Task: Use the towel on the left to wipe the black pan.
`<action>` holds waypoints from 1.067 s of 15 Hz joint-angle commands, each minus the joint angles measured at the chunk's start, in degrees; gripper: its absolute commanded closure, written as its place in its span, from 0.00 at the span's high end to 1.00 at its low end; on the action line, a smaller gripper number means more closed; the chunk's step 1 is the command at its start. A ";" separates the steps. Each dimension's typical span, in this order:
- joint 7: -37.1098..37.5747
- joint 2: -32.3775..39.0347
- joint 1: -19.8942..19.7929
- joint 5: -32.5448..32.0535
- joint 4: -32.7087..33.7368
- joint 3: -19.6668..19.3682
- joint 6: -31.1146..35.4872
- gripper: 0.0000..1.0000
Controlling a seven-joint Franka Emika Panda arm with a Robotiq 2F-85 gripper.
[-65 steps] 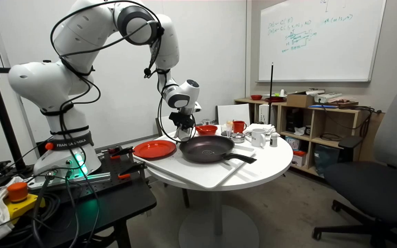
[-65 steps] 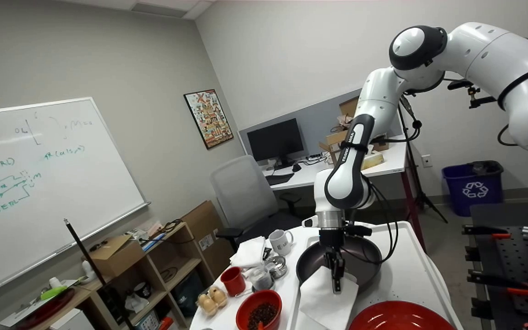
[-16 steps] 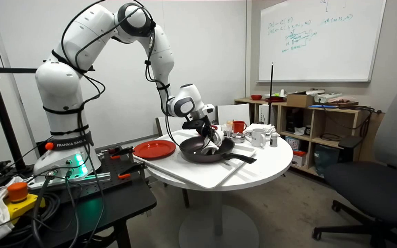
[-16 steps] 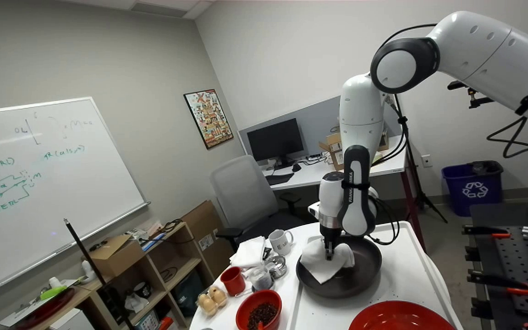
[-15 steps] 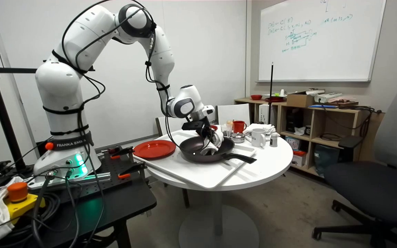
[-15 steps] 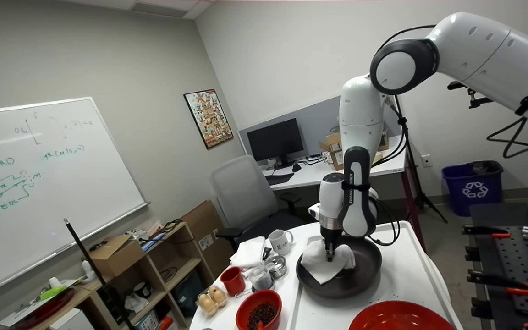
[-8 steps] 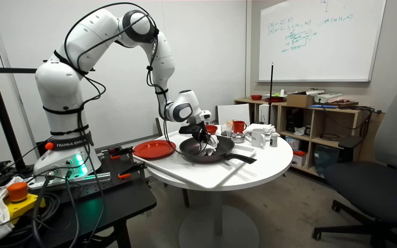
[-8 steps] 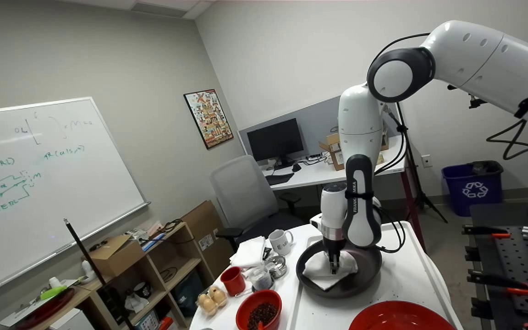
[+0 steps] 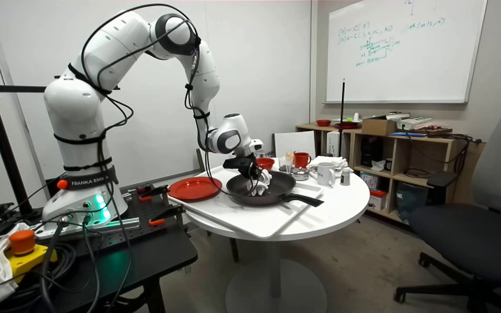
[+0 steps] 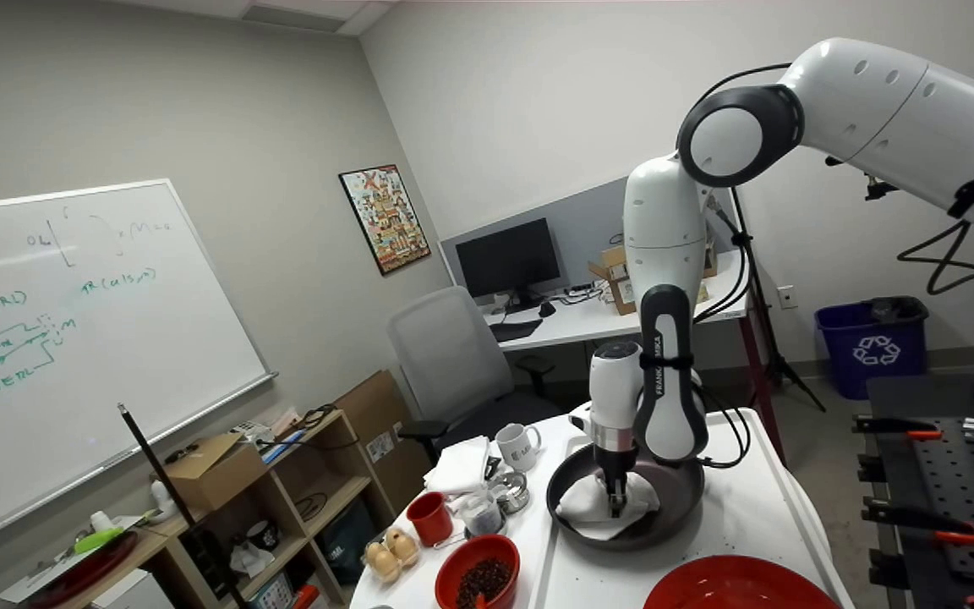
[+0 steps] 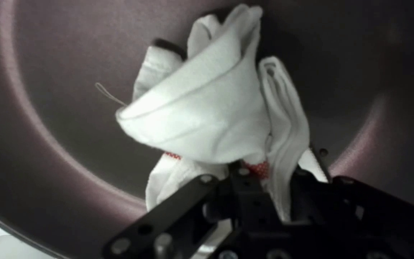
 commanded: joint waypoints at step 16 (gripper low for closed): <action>-19.02 5.50 -30.87 -4.22 0.53 32.17 -17.97 0.04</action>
